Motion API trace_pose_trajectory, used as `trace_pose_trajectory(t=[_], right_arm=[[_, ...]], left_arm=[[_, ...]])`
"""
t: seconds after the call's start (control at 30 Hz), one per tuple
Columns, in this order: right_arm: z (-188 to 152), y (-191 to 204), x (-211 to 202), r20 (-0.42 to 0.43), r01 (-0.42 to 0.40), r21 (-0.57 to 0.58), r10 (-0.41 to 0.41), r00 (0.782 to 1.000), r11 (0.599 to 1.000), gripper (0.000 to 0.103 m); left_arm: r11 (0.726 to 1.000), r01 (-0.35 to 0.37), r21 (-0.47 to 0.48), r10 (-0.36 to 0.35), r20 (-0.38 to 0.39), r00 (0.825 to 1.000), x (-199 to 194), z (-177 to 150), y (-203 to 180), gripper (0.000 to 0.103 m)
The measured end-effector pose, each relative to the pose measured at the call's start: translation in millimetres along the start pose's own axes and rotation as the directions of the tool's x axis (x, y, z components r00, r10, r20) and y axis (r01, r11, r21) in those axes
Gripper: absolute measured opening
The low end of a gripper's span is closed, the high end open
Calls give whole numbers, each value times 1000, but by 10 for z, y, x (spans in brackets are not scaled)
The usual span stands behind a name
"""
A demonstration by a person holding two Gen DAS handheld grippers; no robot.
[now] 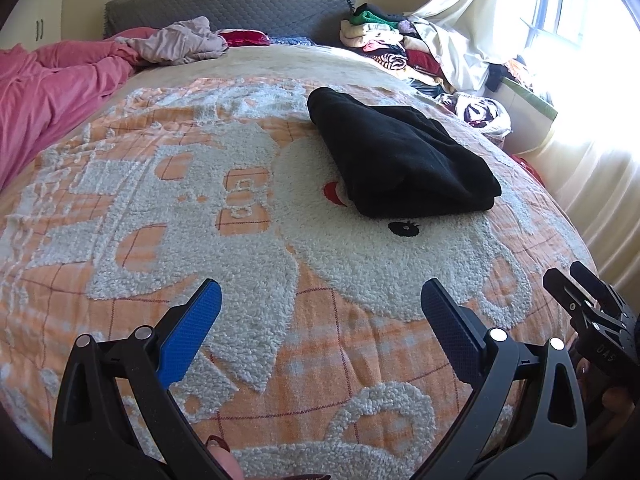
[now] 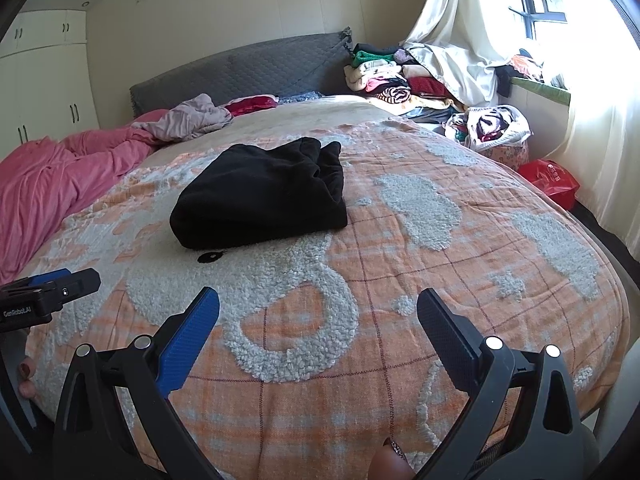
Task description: Fold small clothes
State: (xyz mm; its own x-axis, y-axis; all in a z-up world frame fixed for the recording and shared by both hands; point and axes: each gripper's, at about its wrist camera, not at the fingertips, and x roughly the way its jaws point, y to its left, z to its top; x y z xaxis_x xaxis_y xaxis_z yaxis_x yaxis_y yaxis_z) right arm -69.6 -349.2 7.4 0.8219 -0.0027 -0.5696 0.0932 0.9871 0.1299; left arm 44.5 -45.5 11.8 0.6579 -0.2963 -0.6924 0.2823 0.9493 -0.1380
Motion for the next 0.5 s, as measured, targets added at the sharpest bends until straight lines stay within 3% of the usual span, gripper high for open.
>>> trace_pose_trajectory(t=[0.5], right_arm=[[1,5,2,2,0,-1,0,1000,1000,99]], left_arm=[[1000,-17,16,17,8,1000,-23,27,-10,94]])
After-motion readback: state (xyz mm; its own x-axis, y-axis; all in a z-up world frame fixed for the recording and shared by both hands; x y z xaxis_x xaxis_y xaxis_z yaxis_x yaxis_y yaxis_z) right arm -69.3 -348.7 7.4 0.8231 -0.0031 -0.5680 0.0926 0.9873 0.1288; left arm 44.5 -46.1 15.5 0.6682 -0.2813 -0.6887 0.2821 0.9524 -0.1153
